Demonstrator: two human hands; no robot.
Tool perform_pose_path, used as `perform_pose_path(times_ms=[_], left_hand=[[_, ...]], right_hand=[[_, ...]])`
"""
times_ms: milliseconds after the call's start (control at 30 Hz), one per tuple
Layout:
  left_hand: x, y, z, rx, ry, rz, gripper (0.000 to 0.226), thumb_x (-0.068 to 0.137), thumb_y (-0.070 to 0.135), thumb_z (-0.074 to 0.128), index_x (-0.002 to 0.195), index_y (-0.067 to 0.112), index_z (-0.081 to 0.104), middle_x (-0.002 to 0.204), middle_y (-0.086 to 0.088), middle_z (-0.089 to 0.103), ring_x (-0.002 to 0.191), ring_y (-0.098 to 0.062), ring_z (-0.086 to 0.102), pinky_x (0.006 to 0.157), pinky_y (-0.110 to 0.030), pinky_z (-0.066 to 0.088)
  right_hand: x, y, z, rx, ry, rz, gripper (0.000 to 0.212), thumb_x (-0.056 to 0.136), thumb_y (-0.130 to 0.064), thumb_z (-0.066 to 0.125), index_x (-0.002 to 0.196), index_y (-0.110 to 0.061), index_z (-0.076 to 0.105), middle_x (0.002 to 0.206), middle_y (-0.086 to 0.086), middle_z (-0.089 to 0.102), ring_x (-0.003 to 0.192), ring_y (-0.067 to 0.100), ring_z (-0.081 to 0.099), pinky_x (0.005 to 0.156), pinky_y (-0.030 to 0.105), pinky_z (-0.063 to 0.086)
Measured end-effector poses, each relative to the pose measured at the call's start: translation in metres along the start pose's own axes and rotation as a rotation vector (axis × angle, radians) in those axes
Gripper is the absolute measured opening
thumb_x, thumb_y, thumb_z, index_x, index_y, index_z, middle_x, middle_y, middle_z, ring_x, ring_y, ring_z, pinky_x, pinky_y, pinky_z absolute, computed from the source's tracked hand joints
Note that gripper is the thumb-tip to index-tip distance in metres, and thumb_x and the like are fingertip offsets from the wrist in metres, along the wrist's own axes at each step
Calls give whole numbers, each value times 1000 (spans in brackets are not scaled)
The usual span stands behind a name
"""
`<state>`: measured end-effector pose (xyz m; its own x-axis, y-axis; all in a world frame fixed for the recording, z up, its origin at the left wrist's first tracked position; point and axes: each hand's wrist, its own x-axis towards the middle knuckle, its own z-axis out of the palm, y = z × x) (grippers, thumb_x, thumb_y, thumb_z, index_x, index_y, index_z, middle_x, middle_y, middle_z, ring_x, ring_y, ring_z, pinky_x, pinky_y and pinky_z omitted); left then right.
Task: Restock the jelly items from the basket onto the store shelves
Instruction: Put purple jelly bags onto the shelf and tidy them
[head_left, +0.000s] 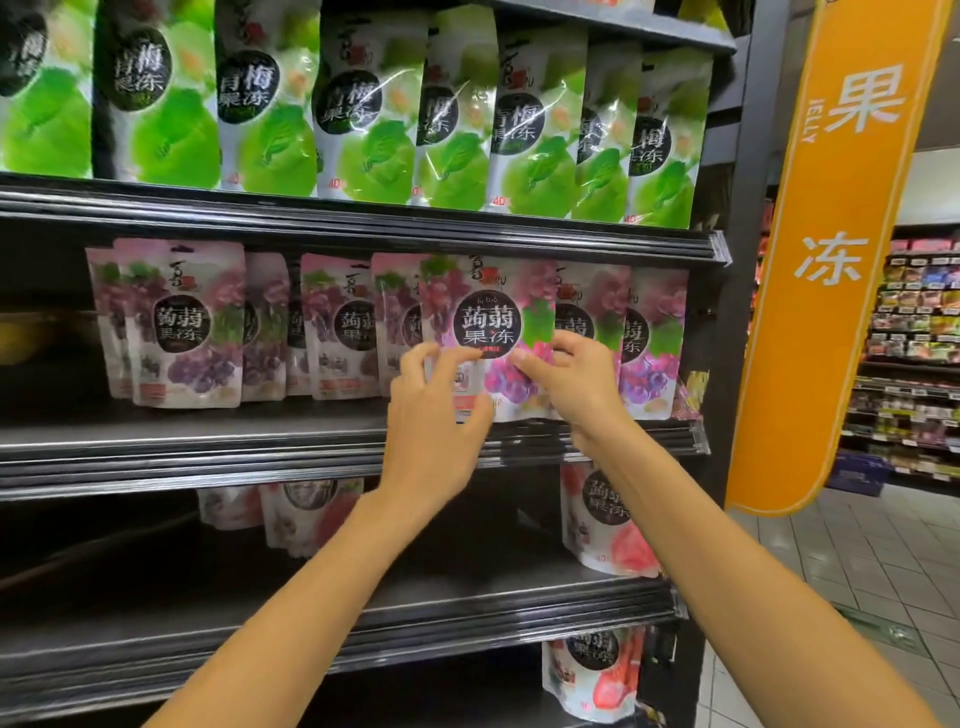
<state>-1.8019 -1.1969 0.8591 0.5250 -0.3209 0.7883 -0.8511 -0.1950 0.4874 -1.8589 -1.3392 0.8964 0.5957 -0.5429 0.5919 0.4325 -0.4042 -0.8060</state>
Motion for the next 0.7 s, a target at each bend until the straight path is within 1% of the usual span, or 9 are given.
perform_pose_path(times_ms=[67, 133, 200, 267, 333, 400, 500, 600, 700], left_hand=[[-3, 1, 6, 43, -10, -35, 40, 90, 25, 61, 129, 32, 54, 145, -5, 33, 128, -28, 42, 107, -45, 36], [-4, 0, 10, 36, -24, -61, 40, 91, 25, 59, 130, 32, 53, 149, -4, 29, 130, -28, 42, 108, -47, 37], [-5, 1, 13, 37, -59, -64, 41, 92, 26, 57, 132, 32, 51, 151, -2, 25, 127, -28, 46, 106, -47, 39], [-6, 2, 15, 59, -94, -70, 42, 93, 28, 56, 134, 35, 49, 153, 1, 23, 120, -31, 51, 103, -48, 42], [-6, 4, 17, 83, -109, -65, 43, 93, 29, 55, 135, 36, 49, 152, 2, 25, 117, -31, 53, 103, -47, 42], [-7, 5, 20, 108, -111, -41, 43, 94, 29, 55, 136, 35, 50, 151, 1, 28, 120, -28, 51, 105, -46, 40], [-7, 7, 23, 137, -110, -28, 45, 93, 28, 56, 138, 32, 50, 151, -1, 28, 122, -26, 49, 105, -45, 40], [-7, 9, 25, 142, -117, -31, 46, 93, 29, 56, 139, 31, 50, 151, -1, 27, 124, -27, 48, 105, -45, 40], [-7, 10, 26, 154, -118, -28, 46, 93, 28, 56, 139, 31, 50, 152, -2, 27, 120, -29, 49, 105, -46, 40]], right_hand=[[0, 3, 2, -48, 7, -1, 8, 87, -8, 71, 95, -7, 69, 84, 12, 75, 76, 24, 74, 68, 40, 61], [-1, 9, 0, -125, 4, -14, 14, 89, -12, 70, 100, -4, 67, 86, 11, 75, 76, 21, 73, 69, 38, 61], [-3, 13, -4, -154, 8, -30, 21, 88, -15, 71, 104, -4, 64, 85, 5, 74, 72, 9, 71, 67, 29, 60], [-6, 16, -10, -218, 76, -88, 29, 84, -20, 77, 105, -10, 59, 88, -6, 69, 73, -2, 67, 65, 11, 53], [-8, 18, -17, -290, 188, -160, 39, 81, -24, 80, 111, -16, 56, 92, -10, 63, 78, -3, 63, 66, 6, 49], [-9, 20, -25, -331, 248, -207, 38, 82, -22, 79, 112, -15, 57, 88, -8, 65, 76, 1, 64, 67, 9, 51], [-9, 25, -35, -402, 240, -188, 30, 84, -17, 76, 108, -15, 60, 80, -9, 64, 72, 1, 62, 64, 8, 49], [-9, 31, -42, -424, 309, -165, 26, 87, -16, 72, 109, -12, 59, 79, -6, 61, 72, 3, 59, 68, 17, 51], [-7, 38, -51, -489, 384, -91, 26, 90, -23, 69, 105, -4, 60, 69, 3, 59, 68, 8, 53, 75, 20, 39]])
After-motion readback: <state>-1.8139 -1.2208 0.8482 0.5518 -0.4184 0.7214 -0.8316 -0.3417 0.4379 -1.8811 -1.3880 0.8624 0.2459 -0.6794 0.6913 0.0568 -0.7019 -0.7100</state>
